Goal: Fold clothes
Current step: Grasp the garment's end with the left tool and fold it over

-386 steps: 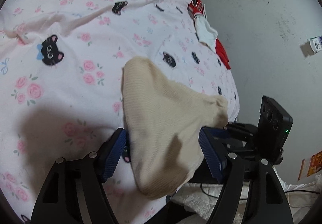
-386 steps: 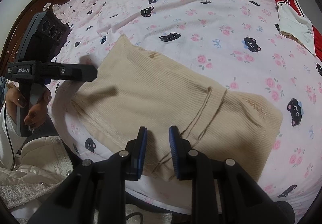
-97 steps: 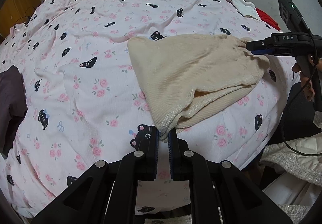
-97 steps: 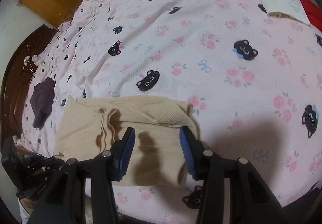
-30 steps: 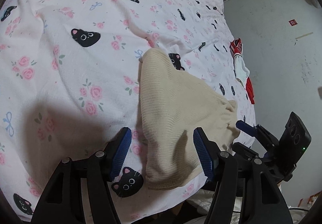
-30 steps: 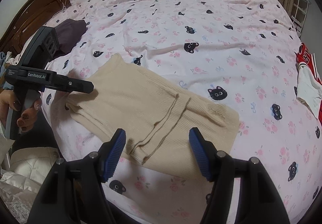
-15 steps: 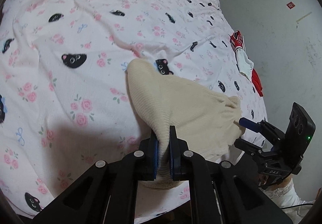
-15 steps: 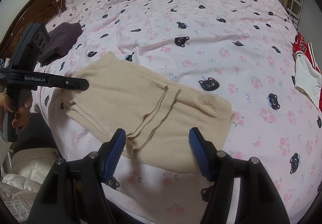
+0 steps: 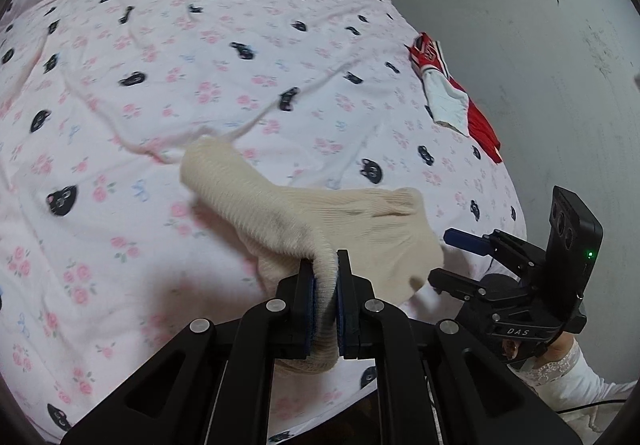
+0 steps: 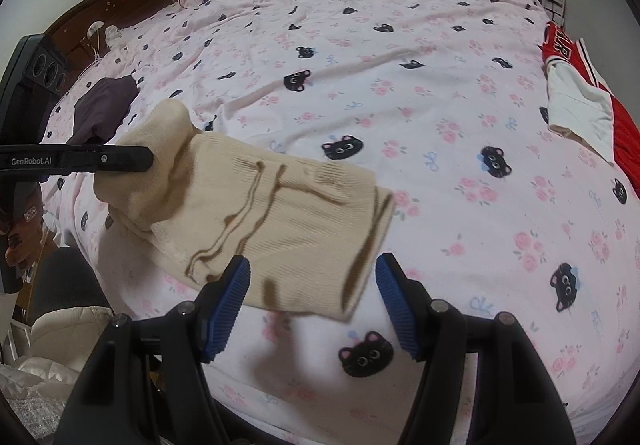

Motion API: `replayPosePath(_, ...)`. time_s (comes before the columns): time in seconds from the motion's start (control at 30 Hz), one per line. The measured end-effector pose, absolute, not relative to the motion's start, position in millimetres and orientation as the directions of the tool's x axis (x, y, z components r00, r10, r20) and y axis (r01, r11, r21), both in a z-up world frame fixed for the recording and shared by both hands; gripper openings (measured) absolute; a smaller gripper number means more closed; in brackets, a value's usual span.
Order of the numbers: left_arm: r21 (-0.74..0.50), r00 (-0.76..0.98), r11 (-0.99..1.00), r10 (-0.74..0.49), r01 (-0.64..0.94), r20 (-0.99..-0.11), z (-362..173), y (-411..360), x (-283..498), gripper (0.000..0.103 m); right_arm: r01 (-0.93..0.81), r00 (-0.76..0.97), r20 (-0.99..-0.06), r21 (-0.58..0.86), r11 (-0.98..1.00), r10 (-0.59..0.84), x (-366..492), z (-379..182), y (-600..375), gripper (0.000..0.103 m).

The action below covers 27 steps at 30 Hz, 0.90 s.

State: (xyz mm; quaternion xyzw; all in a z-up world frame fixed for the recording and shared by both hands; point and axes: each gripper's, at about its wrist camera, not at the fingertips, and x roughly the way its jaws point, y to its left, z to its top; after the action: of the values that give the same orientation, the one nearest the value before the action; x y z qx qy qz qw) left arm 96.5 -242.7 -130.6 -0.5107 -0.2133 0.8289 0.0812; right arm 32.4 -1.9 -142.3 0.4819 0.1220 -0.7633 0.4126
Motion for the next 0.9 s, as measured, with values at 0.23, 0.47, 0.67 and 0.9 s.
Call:
replayPosePath(0.23, -0.413, -0.423, -0.911, 0.367, 0.02, -0.829, -130.2, -198.4, 73.6, 0.007, 0.725, -0.2, -0.832, 0.23, -0.649, -0.518, 25.2, -145.5, 17.3, 0.066)
replayPosePath(0.47, -0.411, -0.38, -0.911, 0.391, -0.031, -0.838, -135.2, -160.6, 59.1, 0.007, 0.707, -0.203, -0.832, 0.241, -0.665, -0.517, 20.6, -149.8, 31.8, 0.066)
replayPosePath(0.67, -0.39, -0.348, -0.919, 0.382, -0.049, -0.856, -146.0, -140.8, 52.3, 0.007, 0.695, -0.204, -0.832, 0.249, -0.675, -0.516, 17.1, -152.2, 39.4, 0.066)
replayPosePath(0.9, -0.378, -0.333, -0.925, 0.367, -0.036, -0.868, -156.8, -132.0, 51.0, 0.012, 0.691, -0.203, -0.834, 0.249, -0.678, -0.513, 15.9, -153.9, 42.1, 0.066)
